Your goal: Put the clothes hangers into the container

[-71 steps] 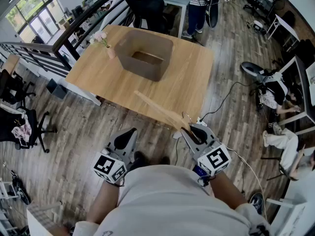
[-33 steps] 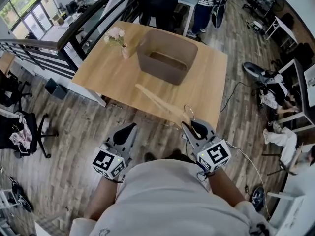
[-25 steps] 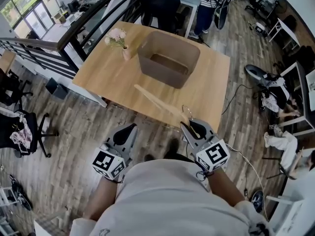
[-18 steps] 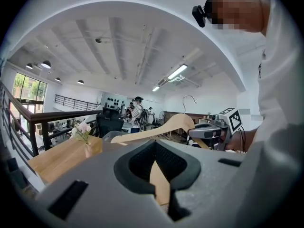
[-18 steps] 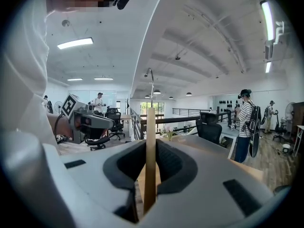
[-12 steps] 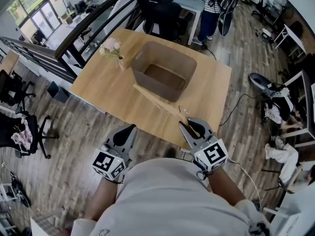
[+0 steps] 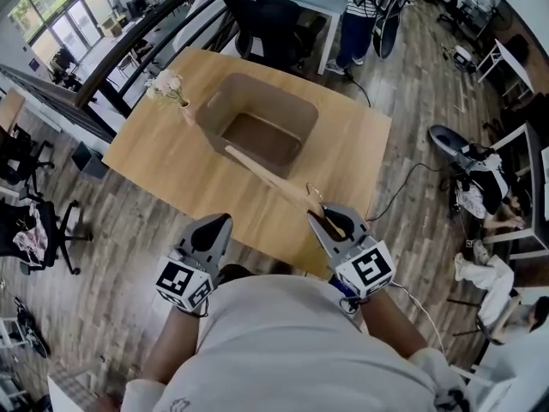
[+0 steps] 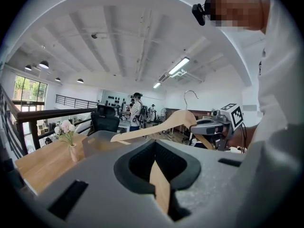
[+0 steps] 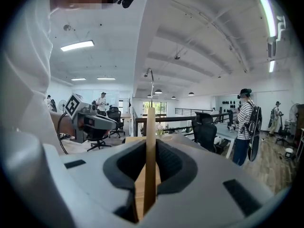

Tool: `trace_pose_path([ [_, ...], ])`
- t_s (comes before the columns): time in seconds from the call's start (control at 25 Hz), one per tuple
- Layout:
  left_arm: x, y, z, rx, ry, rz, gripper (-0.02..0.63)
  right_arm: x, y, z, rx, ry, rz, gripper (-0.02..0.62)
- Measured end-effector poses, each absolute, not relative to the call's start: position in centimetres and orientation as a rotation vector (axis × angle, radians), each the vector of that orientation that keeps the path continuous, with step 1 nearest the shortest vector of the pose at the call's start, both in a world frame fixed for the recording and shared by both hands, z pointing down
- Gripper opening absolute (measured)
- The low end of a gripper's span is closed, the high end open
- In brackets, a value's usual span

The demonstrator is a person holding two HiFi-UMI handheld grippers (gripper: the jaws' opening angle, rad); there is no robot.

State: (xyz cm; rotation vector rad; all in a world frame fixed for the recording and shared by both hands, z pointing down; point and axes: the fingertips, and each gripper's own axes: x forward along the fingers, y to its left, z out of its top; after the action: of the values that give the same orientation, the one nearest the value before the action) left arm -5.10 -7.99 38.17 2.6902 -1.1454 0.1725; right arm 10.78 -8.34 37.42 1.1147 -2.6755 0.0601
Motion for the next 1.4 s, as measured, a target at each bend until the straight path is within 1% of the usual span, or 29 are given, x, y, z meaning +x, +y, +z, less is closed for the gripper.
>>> trace_pose_path([
  [0.24, -3.5, -9.2, 38.9, 2.663, -1.129, 0.219, 0.006, 12.2, -10.3, 38.2, 1.099, -2.687, 0.118, 0.061],
  [0.6, -4.0, -13.4, 39.9, 2.632, -1.123, 0.217, 0.006, 12.1, -14.6, 38.6, 1.086, -2.643, 0.112, 0.061],
  [0.96, -5.6, -18.8, 40.8, 2.609, -1.098, 0.221, 0.006, 9.3, -21.2, 39.7, 0.941, -2.48, -0.071, 0.061],
  [1.4, -8.2, -24.7, 42.4, 2.581, -1.077, 0.244, 0.006, 5.1, -27.9, 44.8, 0.742, -2.256, -0.26, 0.061],
])
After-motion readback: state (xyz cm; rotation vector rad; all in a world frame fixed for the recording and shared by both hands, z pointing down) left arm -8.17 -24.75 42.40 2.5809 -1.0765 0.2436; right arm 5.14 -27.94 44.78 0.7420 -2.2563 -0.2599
